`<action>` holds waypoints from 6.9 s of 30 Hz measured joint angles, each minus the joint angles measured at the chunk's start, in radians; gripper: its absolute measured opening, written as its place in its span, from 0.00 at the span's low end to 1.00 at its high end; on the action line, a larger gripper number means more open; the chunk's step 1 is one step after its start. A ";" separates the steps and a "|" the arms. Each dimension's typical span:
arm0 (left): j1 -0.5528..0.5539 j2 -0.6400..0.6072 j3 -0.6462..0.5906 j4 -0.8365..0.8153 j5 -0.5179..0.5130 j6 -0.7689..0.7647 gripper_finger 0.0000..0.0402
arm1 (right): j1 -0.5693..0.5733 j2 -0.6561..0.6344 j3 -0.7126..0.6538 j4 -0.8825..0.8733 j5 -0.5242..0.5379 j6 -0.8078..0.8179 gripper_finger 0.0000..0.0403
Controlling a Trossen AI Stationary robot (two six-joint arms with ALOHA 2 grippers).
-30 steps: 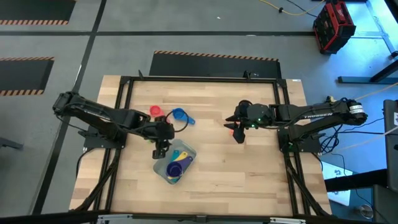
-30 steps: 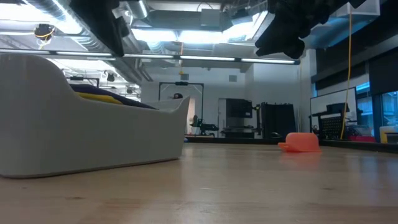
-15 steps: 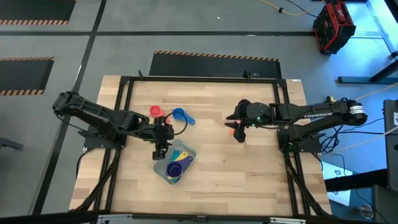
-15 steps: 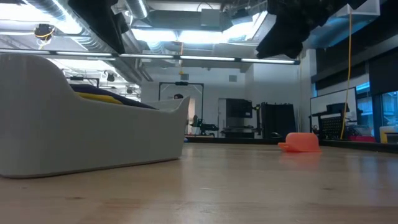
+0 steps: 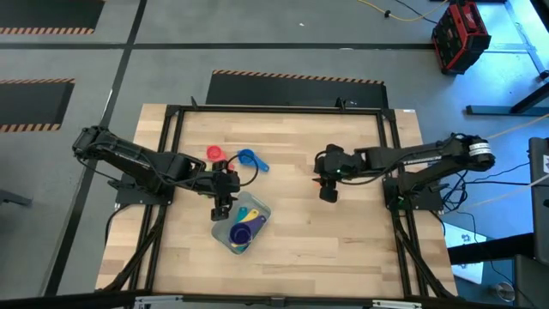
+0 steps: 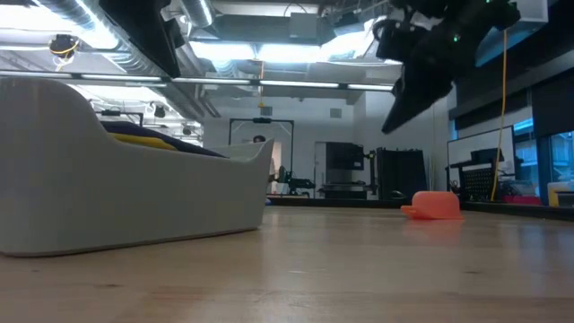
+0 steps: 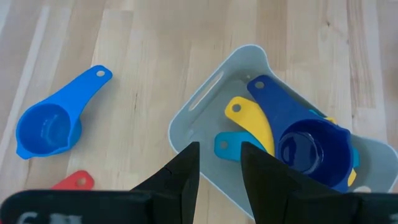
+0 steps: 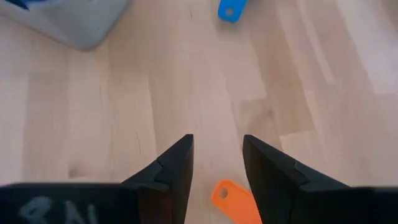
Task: Nest measuring cups in basket
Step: Stack the orange measuring cup into the purple measuring cup in the grey bin
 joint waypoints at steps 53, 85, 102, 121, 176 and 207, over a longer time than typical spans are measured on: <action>0.000 0.001 0.000 0.000 0.000 0.002 0.27 | -0.008 0.605 0.427 -0.601 0.026 0.408 0.36; 0.000 0.001 0.000 0.000 0.000 0.002 0.27 | -0.011 0.630 0.372 -0.496 0.122 0.394 0.35; 0.000 0.001 0.000 0.000 0.000 0.002 0.27 | -0.018 0.671 0.376 -0.489 0.144 0.380 0.34; 0.000 0.001 0.000 0.000 0.005 0.002 0.27 | -0.018 0.678 0.374 -0.485 0.160 0.370 0.17; 0.000 0.003 0.001 0.041 0.004 0.002 0.27 | -0.027 0.681 0.763 -0.708 -0.008 0.185 0.21; 0.000 0.003 0.001 0.043 0.004 0.002 0.27 | -0.057 0.681 0.763 -0.687 -0.017 0.161 0.58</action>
